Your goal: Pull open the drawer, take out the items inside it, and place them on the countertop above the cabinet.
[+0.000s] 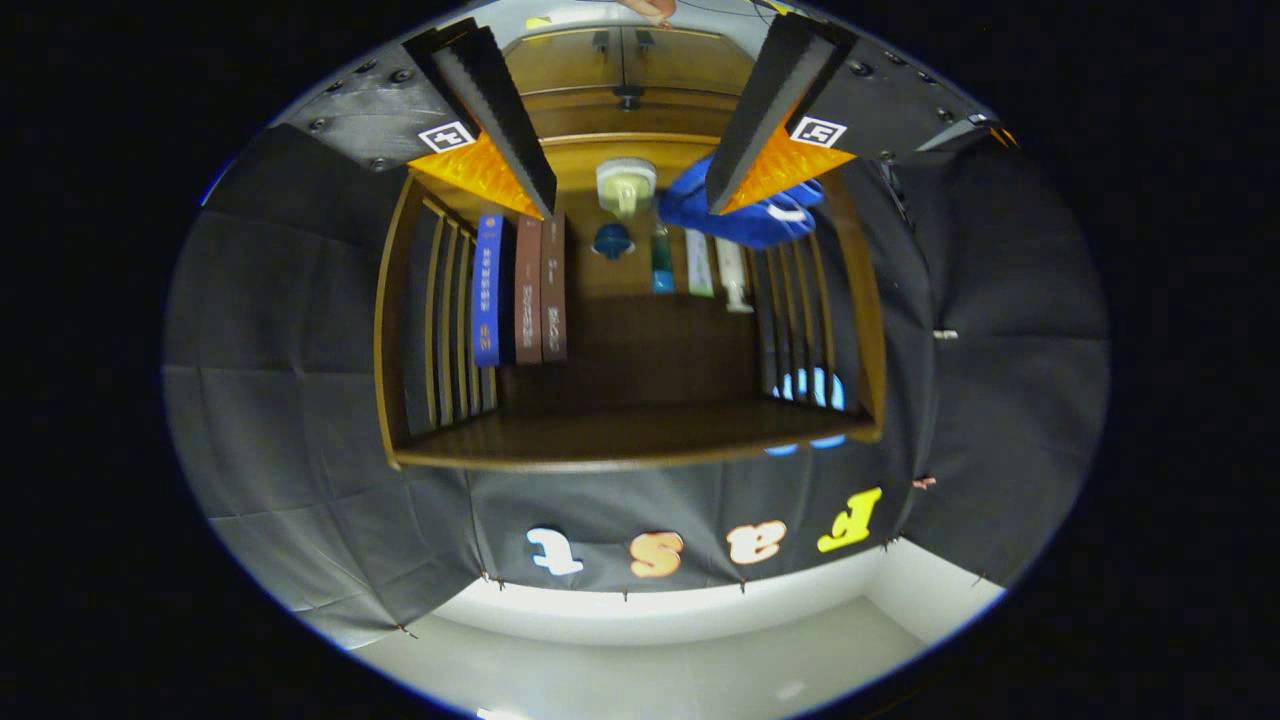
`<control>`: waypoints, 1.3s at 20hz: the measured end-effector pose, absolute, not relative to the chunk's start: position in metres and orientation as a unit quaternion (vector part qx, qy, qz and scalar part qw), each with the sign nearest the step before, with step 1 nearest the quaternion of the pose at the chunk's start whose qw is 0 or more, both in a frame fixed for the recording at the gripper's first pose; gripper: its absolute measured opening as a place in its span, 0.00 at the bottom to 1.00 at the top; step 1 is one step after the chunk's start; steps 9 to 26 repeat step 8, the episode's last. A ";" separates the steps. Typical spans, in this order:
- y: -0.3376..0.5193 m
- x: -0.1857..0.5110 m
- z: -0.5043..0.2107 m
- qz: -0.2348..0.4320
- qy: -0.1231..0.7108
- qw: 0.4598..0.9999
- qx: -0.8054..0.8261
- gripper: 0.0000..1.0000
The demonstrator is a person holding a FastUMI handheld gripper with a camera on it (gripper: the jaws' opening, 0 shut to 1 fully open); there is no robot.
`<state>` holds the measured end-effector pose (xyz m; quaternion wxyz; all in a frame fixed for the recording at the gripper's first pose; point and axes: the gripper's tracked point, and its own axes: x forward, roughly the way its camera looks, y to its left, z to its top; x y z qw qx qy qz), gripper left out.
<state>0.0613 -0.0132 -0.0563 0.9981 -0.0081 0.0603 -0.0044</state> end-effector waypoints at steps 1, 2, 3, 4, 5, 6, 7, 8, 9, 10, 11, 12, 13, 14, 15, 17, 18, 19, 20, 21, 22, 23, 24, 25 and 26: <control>-0.012 0.054 -0.045 -0.001 0.056 0.998 -0.002 0.98; -0.010 0.048 -0.035 0.001 0.055 0.998 0.004 0.98; -0.009 0.043 -0.027 0.002 0.054 0.999 0.007 0.98; -0.010 0.037 -0.020 0.001 0.053 0.999 0.004 0.98; -0.010 0.031 -0.015 0.000 0.051 0.999 -0.002 0.98; -0.012 0.027 -0.009 -0.002 0.049 0.999 -0.011 0.98; -0.012 0.024 -0.006 -0.002 0.047 0.999 -0.018 0.98; -0.011 0.021 -0.006 -0.002 0.049 0.999 -0.021 0.98; -0.011 0.021 -0.006 -0.002 0.049 0.999 -0.021 0.98; -0.011 0.021 -0.006 -0.002 0.049 0.999 -0.021 0.98; -0.011 0.021 -0.006 -0.002 0.049 0.999 -0.021 0.98; -0.011 0.021 -0.006 -0.002 0.049 0.999 -0.021 0.98; -0.011 0.021 -0.006 -0.002 0.049 0.999 -0.021 0.98; -0.011 0.021 -0.006 -0.002 0.049 0.999 -0.021 0.98; -0.011 0.021 -0.006 -0.002 0.049 0.999 -0.021 0.98; -0.011 0.021 -0.006 -0.002 0.049 0.999 -0.021 0.98; -0.011 0.021 -0.006 -0.002 0.049 0.999 -0.021 0.98; -0.011 0.021 -0.006 -0.002 0.049 0.999 -0.021 0.98; -0.011 0.021 -0.006 -0.002 0.049 0.999 -0.021 0.98; -0.011 0.021 -0.006 -0.002 0.049 0.999 -0.021 0.98; -0.011 0.021 -0.006 -0.002 0.049 0.999 -0.021 0.98; -0.011 0.021 -0.006 -0.002 0.049 0.999 -0.021 0.98; -0.011 0.021 -0.006 -0.002 0.049 0.999 -0.021 0.98; -0.011 0.021 -0.006 -0.002 0.049 0.999 -0.021 0.98; -0.011 0.021 -0.006 -0.002 0.049 0.999 -0.021 0.98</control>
